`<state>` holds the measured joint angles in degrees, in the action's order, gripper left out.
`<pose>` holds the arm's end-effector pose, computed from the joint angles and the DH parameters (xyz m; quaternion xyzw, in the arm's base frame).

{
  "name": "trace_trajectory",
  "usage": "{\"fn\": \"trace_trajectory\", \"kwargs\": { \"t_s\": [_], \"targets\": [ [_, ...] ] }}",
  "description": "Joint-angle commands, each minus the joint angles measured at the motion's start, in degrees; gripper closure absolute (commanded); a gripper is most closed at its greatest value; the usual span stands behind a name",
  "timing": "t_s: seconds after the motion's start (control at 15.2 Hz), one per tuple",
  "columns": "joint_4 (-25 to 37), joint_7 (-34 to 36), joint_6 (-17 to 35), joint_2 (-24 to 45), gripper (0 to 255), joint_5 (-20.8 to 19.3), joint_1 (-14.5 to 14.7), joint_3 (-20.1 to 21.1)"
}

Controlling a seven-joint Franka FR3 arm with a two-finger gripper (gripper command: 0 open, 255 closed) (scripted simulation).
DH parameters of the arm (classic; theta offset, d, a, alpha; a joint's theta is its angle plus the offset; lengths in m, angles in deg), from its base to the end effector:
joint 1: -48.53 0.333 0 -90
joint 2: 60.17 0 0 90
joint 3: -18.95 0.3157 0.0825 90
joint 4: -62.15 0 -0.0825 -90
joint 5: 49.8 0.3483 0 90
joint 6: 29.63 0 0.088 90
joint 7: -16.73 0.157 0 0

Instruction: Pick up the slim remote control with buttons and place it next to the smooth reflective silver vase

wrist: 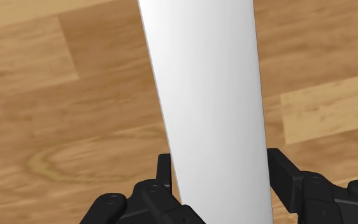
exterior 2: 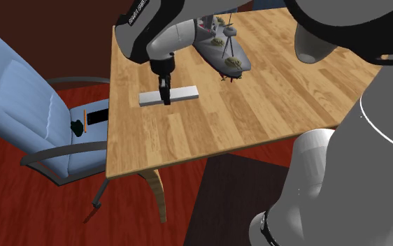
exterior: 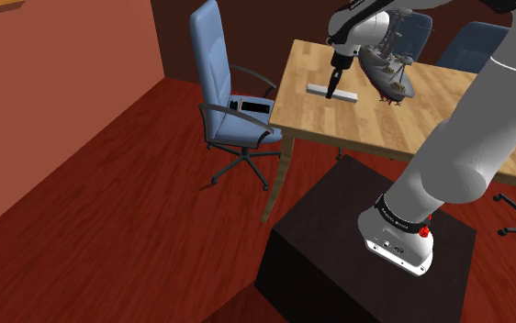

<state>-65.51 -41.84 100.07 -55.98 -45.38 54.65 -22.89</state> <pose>0.4108 -0.2892 0.3200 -0.9847 -0.1740 0.0023 0.0099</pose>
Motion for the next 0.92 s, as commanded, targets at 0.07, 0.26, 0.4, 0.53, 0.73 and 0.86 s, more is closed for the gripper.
{"fn": "trace_trajectory", "kwargs": {
  "t_s": [0.07, 0.26, 0.4, 0.53, 0.73, 0.86],
  "targets": [
    [1.0, 1.1, -2.2, -1.6, 255, -1.5, 0.2, -0.1],
    [2.1, 2.2, -4.4, -3.3, 255, -2.9, 0.4, -0.2],
    [2.8, 2.8, -5.9, -4.3, 255, -3.8, 0.5, -0.1],
    [3.6, 3.3, -7.4, -5.2, 255, -4.5, 0.5, 0.0],
    [4.9, 4.1, -9.7, -6.5, 255, -5.5, 0.6, 0.1],
    [5.9, 4.5, -11.2, -7.3, 255, -6.1, 0.6, 0.2]
  ]
}}
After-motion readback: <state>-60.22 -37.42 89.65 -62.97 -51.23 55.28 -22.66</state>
